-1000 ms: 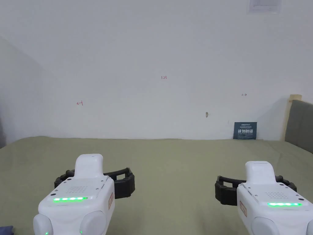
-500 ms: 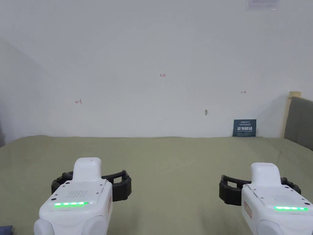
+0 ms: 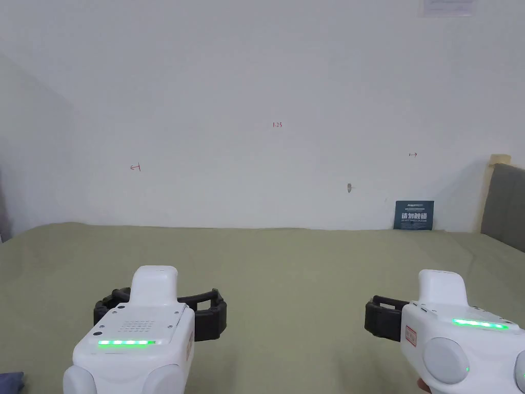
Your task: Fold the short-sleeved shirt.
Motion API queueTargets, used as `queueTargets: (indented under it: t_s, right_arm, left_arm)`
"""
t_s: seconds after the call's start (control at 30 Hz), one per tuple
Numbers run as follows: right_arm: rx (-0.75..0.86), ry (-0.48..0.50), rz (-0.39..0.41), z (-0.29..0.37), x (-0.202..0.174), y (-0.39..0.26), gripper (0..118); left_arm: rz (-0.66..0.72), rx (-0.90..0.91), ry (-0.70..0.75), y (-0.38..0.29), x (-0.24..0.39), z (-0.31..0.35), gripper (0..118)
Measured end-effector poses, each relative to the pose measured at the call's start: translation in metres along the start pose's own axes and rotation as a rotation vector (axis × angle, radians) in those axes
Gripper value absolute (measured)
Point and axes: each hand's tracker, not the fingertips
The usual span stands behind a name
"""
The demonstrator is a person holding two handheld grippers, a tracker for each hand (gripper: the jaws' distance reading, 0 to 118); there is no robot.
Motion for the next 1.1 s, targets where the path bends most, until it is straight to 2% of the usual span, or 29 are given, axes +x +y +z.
queueTargets:
  t_s: [0.13, 1.1]
  right_arm:
    - [-0.017, 0.035, -0.023, 0.001, 0.002, 0.002, 118]
    - [0.025, 0.029, -0.037, 0.008, 0.008, 0.008, 118]
  left_arm:
    - [0.008, -0.001, 0.000, 0.000, -0.003, 0.000, 118]
    - [0.020, 0.000, 0.010, 0.002, -0.003, 0.003, 118]
